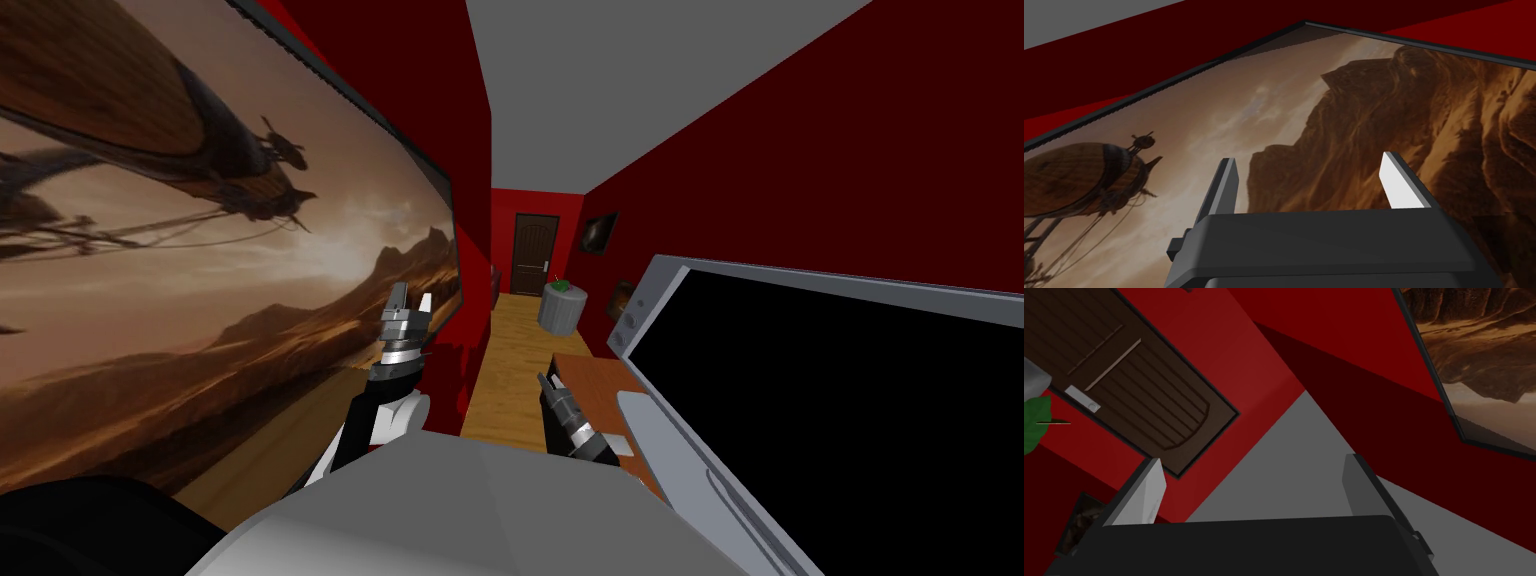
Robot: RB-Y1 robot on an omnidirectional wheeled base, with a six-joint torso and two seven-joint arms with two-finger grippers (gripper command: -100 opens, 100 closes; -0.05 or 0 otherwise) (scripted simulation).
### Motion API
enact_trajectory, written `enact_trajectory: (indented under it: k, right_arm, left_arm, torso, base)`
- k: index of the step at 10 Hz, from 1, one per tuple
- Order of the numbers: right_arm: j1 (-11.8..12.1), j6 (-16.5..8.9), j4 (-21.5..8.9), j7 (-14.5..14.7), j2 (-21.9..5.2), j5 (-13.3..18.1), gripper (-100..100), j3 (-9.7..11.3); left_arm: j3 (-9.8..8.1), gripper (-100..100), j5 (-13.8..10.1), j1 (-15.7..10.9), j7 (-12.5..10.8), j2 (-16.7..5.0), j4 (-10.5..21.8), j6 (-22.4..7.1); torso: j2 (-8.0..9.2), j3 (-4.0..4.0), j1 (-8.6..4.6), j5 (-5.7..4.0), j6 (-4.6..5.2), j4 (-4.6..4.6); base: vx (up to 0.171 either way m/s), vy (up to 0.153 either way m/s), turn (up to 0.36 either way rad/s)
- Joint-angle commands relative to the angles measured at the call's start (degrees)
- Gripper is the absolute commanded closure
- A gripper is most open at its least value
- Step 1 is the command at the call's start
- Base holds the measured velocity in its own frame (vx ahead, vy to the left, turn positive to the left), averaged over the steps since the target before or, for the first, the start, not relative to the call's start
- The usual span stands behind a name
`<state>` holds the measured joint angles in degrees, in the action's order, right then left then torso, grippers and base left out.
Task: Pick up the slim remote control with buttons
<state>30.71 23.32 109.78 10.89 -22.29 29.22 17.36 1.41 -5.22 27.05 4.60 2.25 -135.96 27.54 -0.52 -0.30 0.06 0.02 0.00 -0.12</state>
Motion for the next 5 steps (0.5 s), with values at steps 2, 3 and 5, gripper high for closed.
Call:
enact_trajectory:
  k: [2,3,5]
  right_arm:
    - [-0.05,-0.52,-3.00,2.04,-3.05,4.16,-100,2.73]
    - [-0.05,-0.52,-3.00,2.04,-3.05,4.66,-100,2.73]
    - [-0.03,-0.96,-4.74,3.23,-5.06,7.18,-100,4.49]
  left_arm:
    - [0.00,0,0.00,0.00,0.00,0.00,0.00,0.00]
    - [0.00,0,0.00,0.00,0.00,0.00,0.00,0.00]
    - [0.00,0,0.00,0.00,0.00,0.00,0.00,0.00]
  torso:
    - [0.05,0.02,-0.03,-0.01,-0.01,0.01]
    - [0.09,0.05,-0.11,-0.02,0.00,0.02]
    - [0.13,0.07,-0.04,-0.01,0.00,0.03]
  base:
    - [0.113,0.000,-0.006]
    - [0.085,0.004,0.001]
    - [0.104,0.017,-0.005]
